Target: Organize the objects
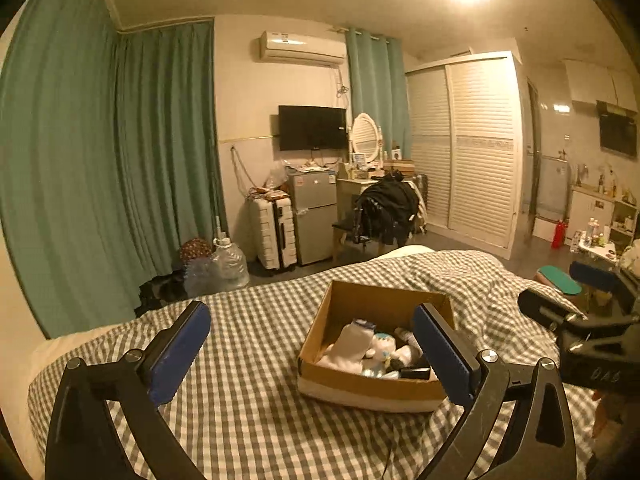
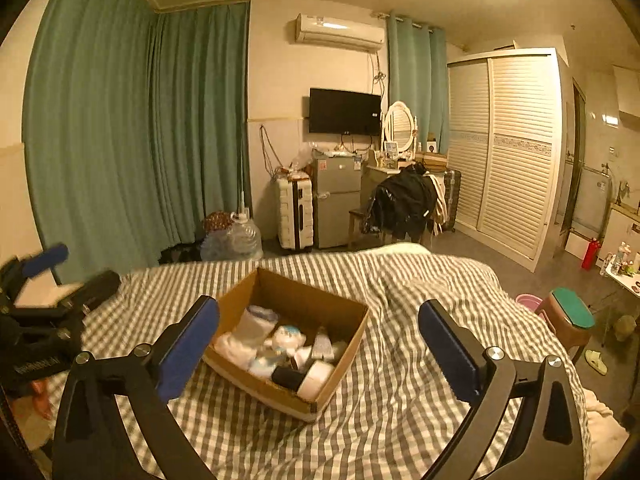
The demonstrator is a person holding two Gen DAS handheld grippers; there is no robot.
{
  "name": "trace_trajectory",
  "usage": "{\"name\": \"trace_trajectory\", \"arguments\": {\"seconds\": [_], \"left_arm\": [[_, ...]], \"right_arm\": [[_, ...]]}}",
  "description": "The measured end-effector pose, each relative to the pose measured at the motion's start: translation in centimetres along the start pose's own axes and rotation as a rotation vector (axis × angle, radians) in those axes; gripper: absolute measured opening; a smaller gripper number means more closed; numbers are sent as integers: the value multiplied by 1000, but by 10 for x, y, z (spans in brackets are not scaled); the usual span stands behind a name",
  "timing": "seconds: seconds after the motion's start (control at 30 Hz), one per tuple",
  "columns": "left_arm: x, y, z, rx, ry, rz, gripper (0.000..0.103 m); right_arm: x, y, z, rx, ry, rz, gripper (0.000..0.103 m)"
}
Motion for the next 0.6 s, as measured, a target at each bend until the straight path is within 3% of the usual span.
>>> {"name": "trace_trajectory", "arguments": {"seconds": [0.17, 0.33, 0.6], "left_arm": [[-37, 11, 2, 45, -7, 49, 103], [-62, 25, -4, 34, 17, 115, 103], [-64, 21, -7, 38, 25, 111, 103]], "right_arm": [[-34, 11, -9, -38, 15, 24, 100], [-57, 26, -24, -60, 53, 96, 100], [-66, 33, -15, -46, 37, 116, 100]]}}
Point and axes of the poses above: each gripper's, at about its wrist camera, not at the fingertips, and y roughly the way its jaws point, z to its left, x to its top, the point moved 8 cm from there along y, roughly the way its jaws point, and after that the axes turned 8 degrees about -z, right-handed, at the moved point
